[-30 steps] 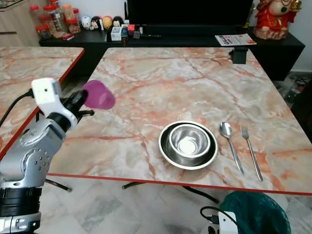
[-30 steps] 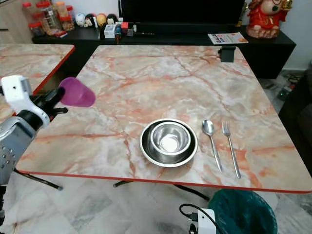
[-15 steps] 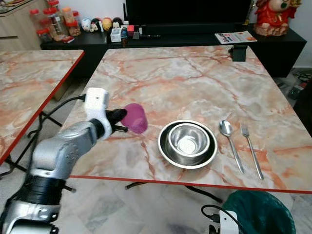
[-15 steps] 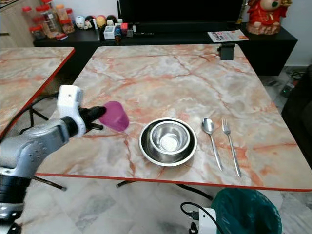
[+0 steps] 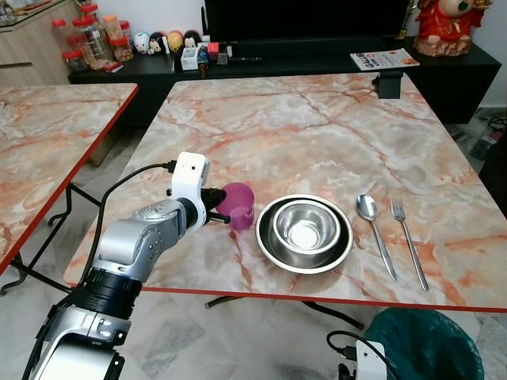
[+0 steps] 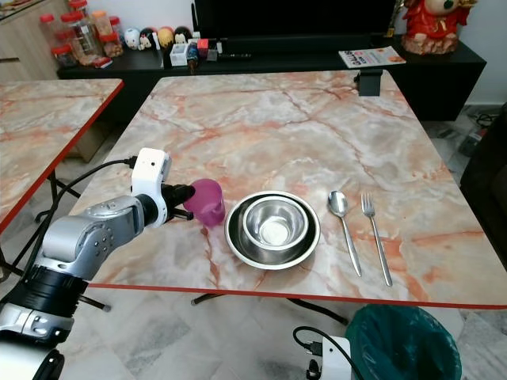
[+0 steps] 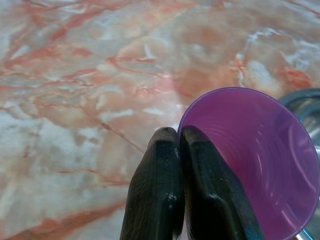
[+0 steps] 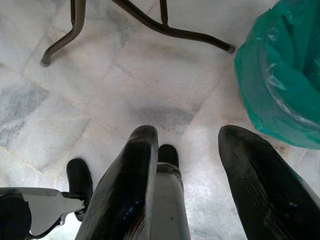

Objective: Setting the table

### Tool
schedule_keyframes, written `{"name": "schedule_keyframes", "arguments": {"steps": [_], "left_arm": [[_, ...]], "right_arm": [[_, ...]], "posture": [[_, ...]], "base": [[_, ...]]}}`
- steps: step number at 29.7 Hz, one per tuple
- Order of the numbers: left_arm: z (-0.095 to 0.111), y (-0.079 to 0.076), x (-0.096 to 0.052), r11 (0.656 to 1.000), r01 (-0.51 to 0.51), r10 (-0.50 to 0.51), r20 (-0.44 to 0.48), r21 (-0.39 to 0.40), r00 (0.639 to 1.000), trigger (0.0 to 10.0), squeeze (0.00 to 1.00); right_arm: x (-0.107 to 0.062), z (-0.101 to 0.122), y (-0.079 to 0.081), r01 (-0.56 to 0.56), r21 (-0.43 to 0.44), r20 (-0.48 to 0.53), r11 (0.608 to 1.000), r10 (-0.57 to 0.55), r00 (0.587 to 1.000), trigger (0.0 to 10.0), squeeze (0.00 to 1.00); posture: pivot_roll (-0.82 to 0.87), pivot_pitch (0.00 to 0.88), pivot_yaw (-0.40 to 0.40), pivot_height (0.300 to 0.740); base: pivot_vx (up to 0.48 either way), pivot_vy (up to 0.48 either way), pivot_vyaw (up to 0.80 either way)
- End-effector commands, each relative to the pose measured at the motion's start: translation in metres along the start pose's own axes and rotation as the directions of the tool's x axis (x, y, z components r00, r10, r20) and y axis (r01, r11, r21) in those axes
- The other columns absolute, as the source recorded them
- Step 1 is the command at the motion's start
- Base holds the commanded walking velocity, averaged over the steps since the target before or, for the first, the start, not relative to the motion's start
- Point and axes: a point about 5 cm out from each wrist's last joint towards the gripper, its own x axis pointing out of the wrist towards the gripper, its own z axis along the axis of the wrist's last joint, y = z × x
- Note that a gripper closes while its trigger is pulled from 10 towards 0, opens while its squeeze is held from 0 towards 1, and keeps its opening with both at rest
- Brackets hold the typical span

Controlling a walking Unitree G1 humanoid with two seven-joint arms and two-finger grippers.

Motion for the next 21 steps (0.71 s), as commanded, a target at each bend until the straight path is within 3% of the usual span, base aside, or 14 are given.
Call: {"name": "schedule_keyframes", "arguments": {"steps": [1,6,21], "left_arm": [[0.006,0.003,0.003,0.999,-0.039,0.039,0.017,0.009,0.999,10.0,0.00],[0.009,0.012,0.010,0.991,-0.123,0.125,0.035,-0.043,0.992,10.0,0.00],[0.005,0.013,0.012,0.992,-0.106,0.106,-0.004,-0.064,0.994,10.0,0.00]], "right_arm": [[-0.001,-0.002,0.000,0.007,0.012,-0.001,1.000,-0.007,1.000,10.0,0.00],[0.000,0.001,-0.001,0.008,0.009,0.004,1.000,-0.008,1.000,10.0,0.00],[0.000,-0.001,0.001,0.009,0.019,-0.001,1.000,-0.009,1.000,10.0,0.00]], "posture": [[0.02,0.036,0.073,0.740],[0.01,0.029,0.072,0.740],[0.02,0.033,0.081,0.740]], "base": [[0.000,0.000,0.00],[0.000,0.000,0.00],[0.000,0.000,0.00]]}}
